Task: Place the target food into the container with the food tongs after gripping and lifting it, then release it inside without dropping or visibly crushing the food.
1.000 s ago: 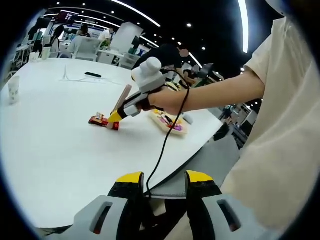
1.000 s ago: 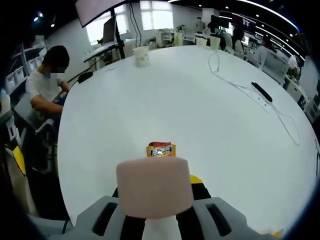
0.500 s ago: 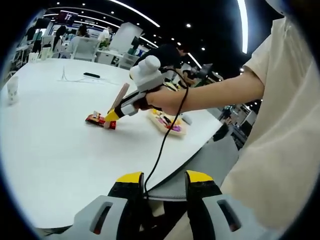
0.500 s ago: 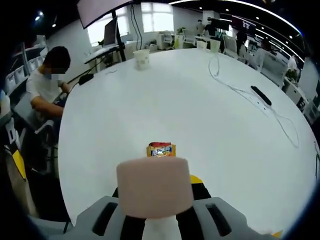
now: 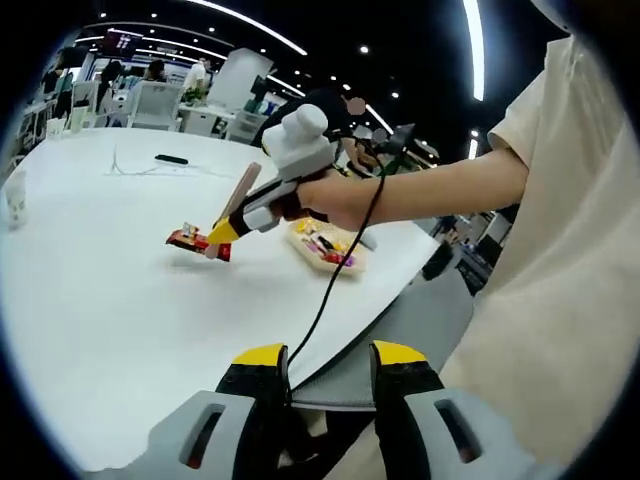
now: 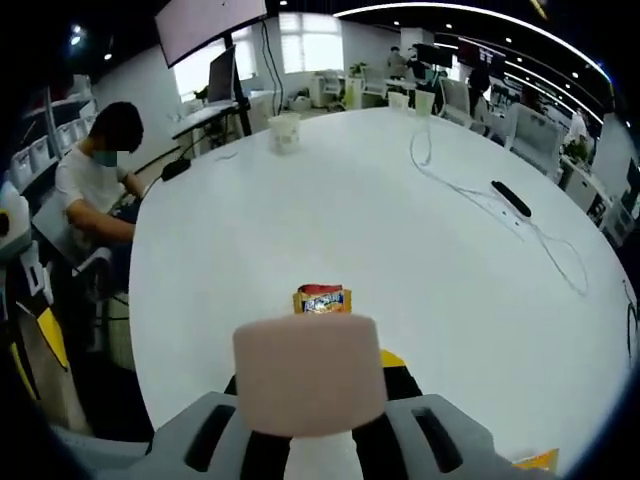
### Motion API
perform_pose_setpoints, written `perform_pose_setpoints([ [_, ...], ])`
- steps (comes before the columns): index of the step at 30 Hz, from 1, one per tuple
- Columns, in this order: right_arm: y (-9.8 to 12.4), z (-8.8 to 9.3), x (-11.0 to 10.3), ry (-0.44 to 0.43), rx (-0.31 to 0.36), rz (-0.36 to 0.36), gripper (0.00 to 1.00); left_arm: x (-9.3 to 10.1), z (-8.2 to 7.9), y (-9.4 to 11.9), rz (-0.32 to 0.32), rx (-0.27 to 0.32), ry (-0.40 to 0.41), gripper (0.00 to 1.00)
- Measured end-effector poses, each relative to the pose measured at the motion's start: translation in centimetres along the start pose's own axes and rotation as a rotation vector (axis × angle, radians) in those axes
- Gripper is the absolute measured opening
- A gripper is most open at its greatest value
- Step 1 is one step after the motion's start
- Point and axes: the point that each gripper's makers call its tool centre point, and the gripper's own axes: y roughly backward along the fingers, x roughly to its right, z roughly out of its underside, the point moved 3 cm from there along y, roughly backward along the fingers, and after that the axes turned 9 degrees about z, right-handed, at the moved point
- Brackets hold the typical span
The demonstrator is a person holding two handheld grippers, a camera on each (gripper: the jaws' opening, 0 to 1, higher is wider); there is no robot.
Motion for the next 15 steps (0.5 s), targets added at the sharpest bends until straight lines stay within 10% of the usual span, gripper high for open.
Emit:
perform_pose_setpoints([
  [15, 3.0, 1.2, 0.9, -0.046, 0.010, 0.024, 0.20, 1.4, -0.4, -0.9, 0.021, 0.000, -0.026, 0.32],
])
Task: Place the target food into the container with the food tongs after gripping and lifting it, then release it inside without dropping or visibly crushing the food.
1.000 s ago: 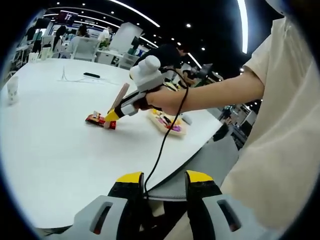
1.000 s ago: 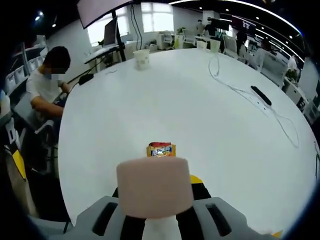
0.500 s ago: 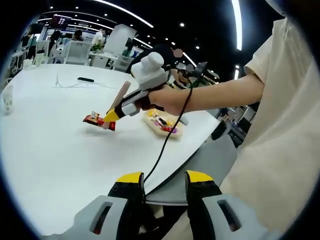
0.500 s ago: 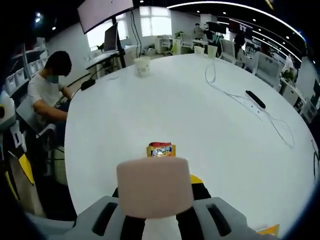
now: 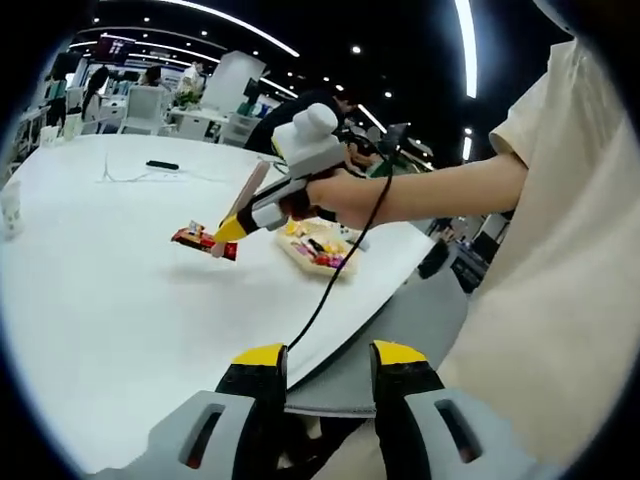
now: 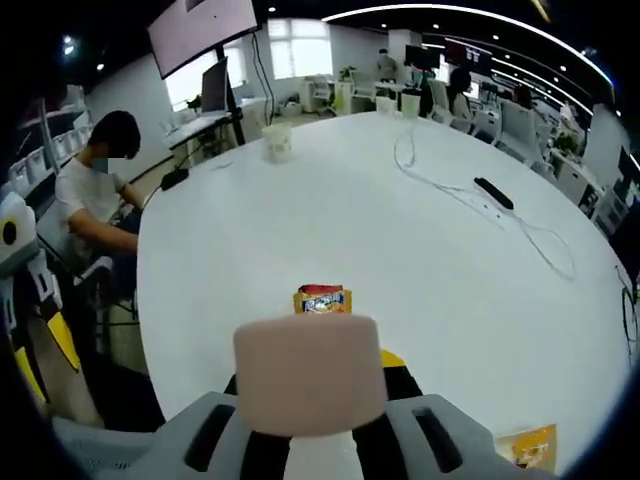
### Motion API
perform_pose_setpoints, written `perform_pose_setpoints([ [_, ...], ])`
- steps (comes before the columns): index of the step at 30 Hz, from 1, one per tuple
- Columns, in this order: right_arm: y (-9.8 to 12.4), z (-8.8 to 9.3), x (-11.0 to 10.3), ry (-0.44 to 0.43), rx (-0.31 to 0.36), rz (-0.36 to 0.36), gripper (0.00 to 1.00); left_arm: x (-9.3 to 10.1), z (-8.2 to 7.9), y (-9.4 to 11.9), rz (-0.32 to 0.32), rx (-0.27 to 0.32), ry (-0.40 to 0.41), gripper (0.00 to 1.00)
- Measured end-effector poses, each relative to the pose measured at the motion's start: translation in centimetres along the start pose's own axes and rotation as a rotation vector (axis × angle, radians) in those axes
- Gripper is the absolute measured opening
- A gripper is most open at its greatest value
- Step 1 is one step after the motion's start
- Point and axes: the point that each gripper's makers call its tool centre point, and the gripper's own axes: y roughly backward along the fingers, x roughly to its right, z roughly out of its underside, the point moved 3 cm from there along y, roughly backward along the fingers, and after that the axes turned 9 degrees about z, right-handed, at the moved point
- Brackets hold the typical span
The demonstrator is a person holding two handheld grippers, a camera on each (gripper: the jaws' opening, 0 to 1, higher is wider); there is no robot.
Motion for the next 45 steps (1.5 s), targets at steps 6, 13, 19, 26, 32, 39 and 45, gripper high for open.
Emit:
perform_pose_setpoints([
  [6, 0.5, 0.4, 0.5, -0.008, 0.005, 0.008, 0.20, 0.5, 0.0, -0.3, 0.018, -0.017, -0.022, 0.32],
  [13, 1.6, 0.6, 1.0, -0.029, 0.011, 0.017, 0.20, 0.8, -0.4, -0.8, 0.029, 0.003, -0.029, 0.32],
  [19, 2.4, 0.3, 1.4, -0.058, 0.028, 0.022, 0.20, 1.3, -0.7, -1.4, 0.046, -0.013, -0.051, 0.32],
  [26, 3.2, 0.3, 1.9, -0.068, 0.037, 0.030, 0.20, 1.7, -0.8, -1.8, 0.060, -0.022, -0.064, 0.32],
  [32, 3.7, 0.6, 1.9, -0.075, 0.036, 0.031, 0.20, 2.0, -0.6, -2.3, 0.070, -0.029, -0.062, 0.32],
  [39, 4.6, 0.1, 2.3, -0.081, 0.050, 0.035, 0.20, 2.2, -1.1, -2.6, 0.080, -0.025, -0.073, 0.32],
  [45, 5.6, -0.5, 2.5, -0.082, 0.070, 0.046, 0.20, 2.2, -1.2, -2.6, 0.084, -0.026, -0.082, 0.32],
])
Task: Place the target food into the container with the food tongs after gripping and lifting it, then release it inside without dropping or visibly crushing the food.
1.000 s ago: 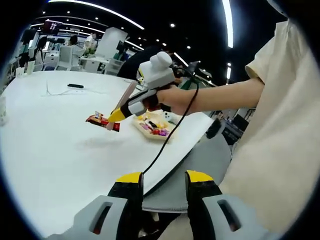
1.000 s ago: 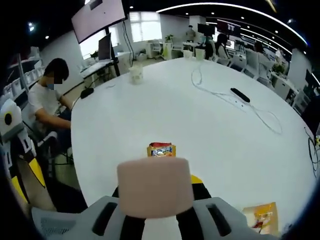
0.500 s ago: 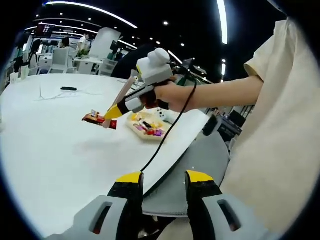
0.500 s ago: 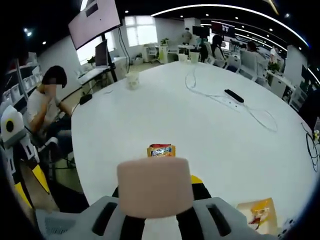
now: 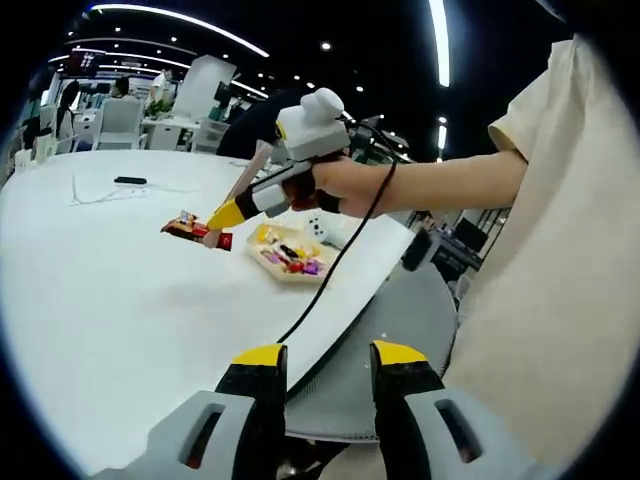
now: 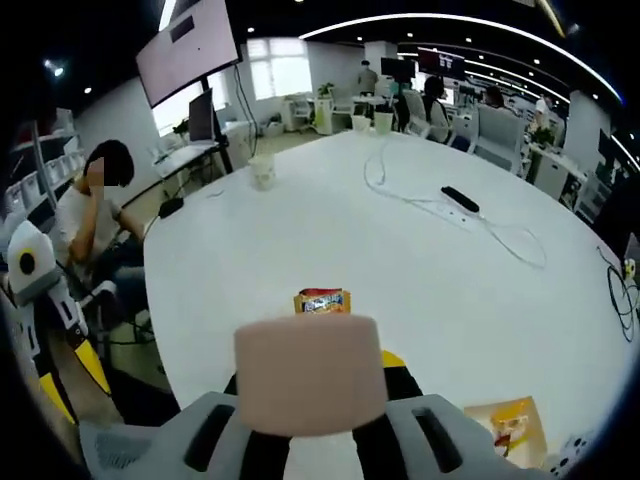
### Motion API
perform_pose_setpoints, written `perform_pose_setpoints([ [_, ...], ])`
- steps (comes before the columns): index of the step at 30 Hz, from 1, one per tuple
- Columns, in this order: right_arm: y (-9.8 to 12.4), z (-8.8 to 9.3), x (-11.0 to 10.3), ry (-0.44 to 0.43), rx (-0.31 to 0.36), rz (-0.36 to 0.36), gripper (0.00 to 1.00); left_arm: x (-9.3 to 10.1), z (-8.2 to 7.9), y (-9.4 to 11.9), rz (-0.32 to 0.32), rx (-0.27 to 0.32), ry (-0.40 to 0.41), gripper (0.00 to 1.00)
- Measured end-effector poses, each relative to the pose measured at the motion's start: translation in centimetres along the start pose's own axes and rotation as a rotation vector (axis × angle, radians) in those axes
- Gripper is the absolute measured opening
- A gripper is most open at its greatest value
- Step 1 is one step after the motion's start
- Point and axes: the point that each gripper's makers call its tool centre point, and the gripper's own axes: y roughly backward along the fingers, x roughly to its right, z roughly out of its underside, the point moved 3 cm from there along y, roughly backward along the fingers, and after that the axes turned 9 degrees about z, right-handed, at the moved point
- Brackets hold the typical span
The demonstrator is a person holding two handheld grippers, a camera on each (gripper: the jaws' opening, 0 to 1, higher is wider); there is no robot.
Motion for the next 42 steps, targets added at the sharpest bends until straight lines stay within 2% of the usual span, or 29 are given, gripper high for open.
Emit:
perform_pose_setpoints([
  [13, 1.5, 0.1, 0.9, -0.016, 0.015, 0.023, 0.20, 0.4, 0.4, -0.4, 0.016, -0.010, -0.010, 0.32],
  [30, 4.0, 0.8, 3.6, -0.046, 0.029, 0.074, 0.20, 1.0, 0.5, -1.6, 0.061, -0.036, -0.020, 0.32],
  [37, 4.8, 1.5, 4.1, -0.056, 0.025, 0.089, 0.20, 1.0, 0.5, -2.0, 0.071, -0.040, -0.026, 0.32],
  [42, 5.7, 2.2, 5.4, -0.065, 0.018, 0.110, 0.20, 1.1, 0.5, -2.0, 0.072, -0.036, -0.025, 0.32],
])
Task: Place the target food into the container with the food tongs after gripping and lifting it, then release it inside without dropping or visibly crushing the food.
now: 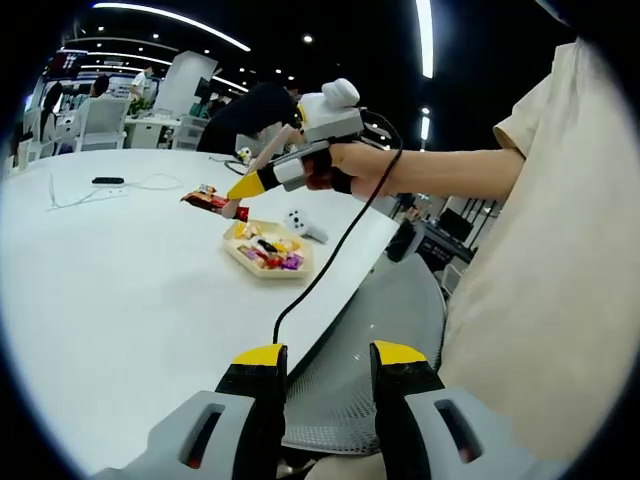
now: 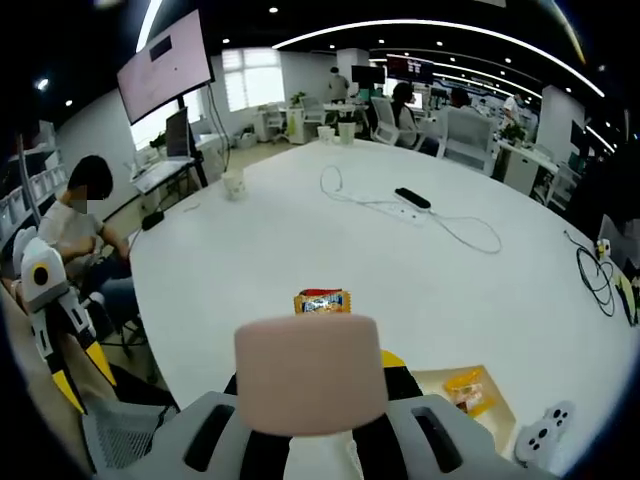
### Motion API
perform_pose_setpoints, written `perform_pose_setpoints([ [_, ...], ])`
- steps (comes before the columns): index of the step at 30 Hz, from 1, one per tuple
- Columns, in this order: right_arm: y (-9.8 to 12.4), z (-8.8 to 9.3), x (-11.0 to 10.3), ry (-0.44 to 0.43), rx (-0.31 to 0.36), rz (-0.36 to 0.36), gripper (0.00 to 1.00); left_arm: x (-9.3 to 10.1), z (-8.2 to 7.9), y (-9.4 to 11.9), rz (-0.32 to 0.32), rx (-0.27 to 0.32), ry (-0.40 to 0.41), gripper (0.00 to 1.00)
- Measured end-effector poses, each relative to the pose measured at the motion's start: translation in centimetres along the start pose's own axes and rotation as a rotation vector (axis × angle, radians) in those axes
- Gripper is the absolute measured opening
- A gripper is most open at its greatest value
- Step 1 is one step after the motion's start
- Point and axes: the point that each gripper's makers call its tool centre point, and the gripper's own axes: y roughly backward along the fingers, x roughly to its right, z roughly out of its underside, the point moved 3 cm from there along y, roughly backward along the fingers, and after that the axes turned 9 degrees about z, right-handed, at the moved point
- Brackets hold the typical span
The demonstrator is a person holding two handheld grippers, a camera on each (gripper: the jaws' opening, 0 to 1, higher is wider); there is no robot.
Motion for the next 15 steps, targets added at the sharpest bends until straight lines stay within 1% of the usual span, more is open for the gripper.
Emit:
perform_pose_setpoints([
  [3, 0.4, 0.3, 0.5, -0.011, -0.002, 0.011, 0.20, 0.1, -0.2, 0.0, 0.002, 0.012, 0.003, 0.32],
  [10, 1.0, 0.9, 1.3, -0.004, -0.011, 0.020, 0.20, 0.1, -0.2, -0.2, 0.007, 0.000, -0.002, 0.32],
  [15, 2.0, 1.2, 2.5, -0.016, -0.011, 0.043, 0.20, -0.1, -0.5, -0.2, 0.006, 0.001, -0.006, 0.32],
])
